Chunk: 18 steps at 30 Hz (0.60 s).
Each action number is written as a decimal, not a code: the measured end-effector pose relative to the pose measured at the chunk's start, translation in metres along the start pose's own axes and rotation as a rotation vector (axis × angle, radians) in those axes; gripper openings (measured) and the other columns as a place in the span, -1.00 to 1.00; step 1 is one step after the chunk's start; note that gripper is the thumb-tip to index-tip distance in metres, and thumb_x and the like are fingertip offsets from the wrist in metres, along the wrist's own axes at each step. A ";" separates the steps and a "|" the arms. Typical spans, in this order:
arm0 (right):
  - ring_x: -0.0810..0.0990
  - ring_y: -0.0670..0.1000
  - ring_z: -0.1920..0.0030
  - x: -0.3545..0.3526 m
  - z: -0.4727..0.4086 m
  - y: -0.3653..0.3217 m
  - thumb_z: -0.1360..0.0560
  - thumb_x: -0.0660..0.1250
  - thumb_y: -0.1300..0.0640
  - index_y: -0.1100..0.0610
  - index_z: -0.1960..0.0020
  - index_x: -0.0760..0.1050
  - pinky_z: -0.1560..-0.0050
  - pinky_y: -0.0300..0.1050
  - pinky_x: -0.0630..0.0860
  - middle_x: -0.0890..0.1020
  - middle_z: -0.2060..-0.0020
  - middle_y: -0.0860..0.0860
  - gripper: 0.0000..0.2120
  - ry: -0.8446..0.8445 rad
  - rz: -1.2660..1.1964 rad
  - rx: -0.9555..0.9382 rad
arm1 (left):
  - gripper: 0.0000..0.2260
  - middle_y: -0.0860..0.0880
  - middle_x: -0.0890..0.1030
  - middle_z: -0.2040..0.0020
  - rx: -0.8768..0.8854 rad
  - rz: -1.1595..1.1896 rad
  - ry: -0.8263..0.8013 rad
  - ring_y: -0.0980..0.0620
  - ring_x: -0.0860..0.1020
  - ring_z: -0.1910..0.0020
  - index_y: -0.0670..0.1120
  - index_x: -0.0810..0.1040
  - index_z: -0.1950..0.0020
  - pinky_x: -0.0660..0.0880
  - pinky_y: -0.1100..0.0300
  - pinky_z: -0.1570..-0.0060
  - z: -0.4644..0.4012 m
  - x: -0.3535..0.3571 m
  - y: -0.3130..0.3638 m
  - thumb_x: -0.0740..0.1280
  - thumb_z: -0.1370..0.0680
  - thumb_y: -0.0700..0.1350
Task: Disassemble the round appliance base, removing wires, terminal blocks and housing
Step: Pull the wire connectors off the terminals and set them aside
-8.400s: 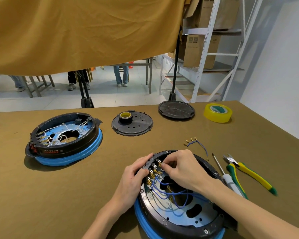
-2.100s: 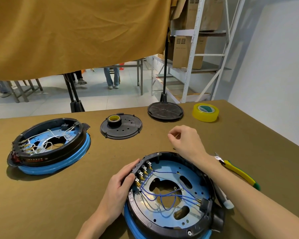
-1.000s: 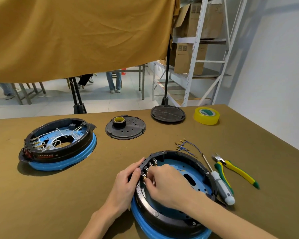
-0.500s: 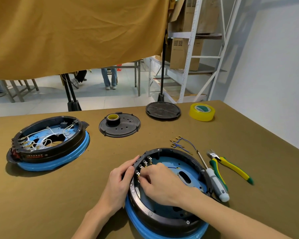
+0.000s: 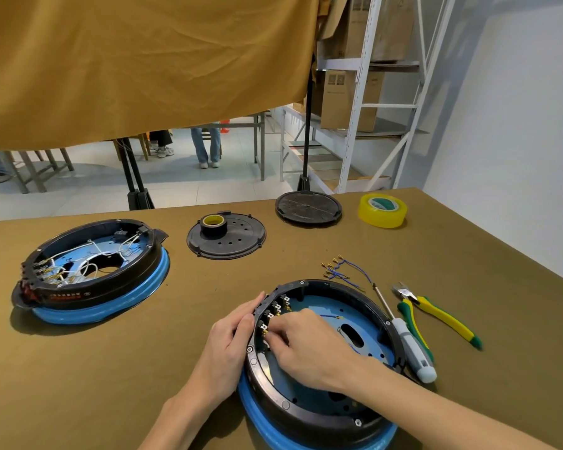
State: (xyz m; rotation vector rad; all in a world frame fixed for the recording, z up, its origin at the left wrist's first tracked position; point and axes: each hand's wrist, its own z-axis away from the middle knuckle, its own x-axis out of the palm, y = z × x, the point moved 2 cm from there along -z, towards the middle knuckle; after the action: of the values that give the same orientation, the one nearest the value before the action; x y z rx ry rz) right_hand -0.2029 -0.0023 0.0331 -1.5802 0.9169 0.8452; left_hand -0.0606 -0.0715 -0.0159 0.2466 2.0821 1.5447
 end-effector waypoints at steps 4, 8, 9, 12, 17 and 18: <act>0.44 0.02 0.37 0.000 0.000 0.000 -0.59 0.18 0.01 0.10 0.31 0.37 0.32 0.04 0.44 0.48 0.44 0.00 -0.67 -0.016 0.000 0.019 | -0.45 0.13 0.47 -0.52 -0.009 -0.002 -0.014 0.27 0.37 -0.50 -0.01 0.38 -0.57 0.27 0.07 -0.57 0.000 0.001 -0.001 0.07 -0.63 0.18; 0.47 0.05 0.32 0.002 0.000 0.002 -0.59 0.17 -0.03 0.09 0.31 0.36 0.26 0.06 0.50 0.49 0.42 -0.01 -0.66 0.000 0.031 0.044 | -0.33 0.14 0.44 -0.53 -0.001 0.007 -0.026 0.30 0.35 -0.51 -0.02 0.35 -0.59 0.23 0.14 -0.58 0.000 0.003 0.000 0.03 -0.57 0.28; 0.46 0.04 0.33 0.002 0.001 0.002 -0.58 0.17 -0.03 0.09 0.31 0.35 0.27 0.06 0.49 0.48 0.42 -0.01 -0.66 -0.005 0.020 0.041 | -0.33 0.14 0.44 -0.53 0.002 0.010 -0.026 0.30 0.35 -0.51 -0.02 0.35 -0.59 0.23 0.14 -0.58 0.000 0.003 -0.001 0.03 -0.57 0.29; 0.46 0.03 0.34 0.002 0.000 0.003 -0.58 0.17 -0.03 0.09 0.33 0.33 0.28 0.04 0.47 0.47 0.43 0.00 -0.65 -0.007 0.019 0.040 | -0.32 0.13 0.44 -0.54 0.000 0.013 -0.028 0.29 0.34 -0.52 -0.02 0.35 -0.59 0.23 0.14 -0.58 -0.001 0.003 -0.001 0.03 -0.57 0.30; 0.46 0.06 0.32 0.003 0.000 0.004 -0.59 0.19 -0.02 0.10 0.31 0.33 0.26 0.06 0.47 0.47 0.43 0.00 -0.66 -0.022 0.004 0.035 | -0.42 0.15 0.44 -0.53 0.001 0.020 -0.028 0.29 0.35 -0.51 -0.03 0.36 -0.58 0.23 0.20 -0.56 0.000 0.003 -0.004 0.05 -0.63 0.20; 0.46 0.06 0.32 0.003 0.000 0.004 -0.60 0.18 -0.03 0.09 0.32 0.33 0.26 0.06 0.48 0.47 0.43 -0.01 -0.65 -0.016 0.010 0.036 | -0.44 0.15 0.44 -0.53 -0.003 0.016 -0.029 0.30 0.35 -0.51 -0.03 0.36 -0.58 0.23 0.22 -0.56 0.000 0.003 -0.004 0.05 -0.64 0.17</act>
State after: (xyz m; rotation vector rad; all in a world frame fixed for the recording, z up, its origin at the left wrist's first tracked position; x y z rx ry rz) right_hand -0.2055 -0.0036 0.0288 -1.5369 0.9244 0.8428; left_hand -0.0621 -0.0718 -0.0205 0.2837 2.0598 1.5444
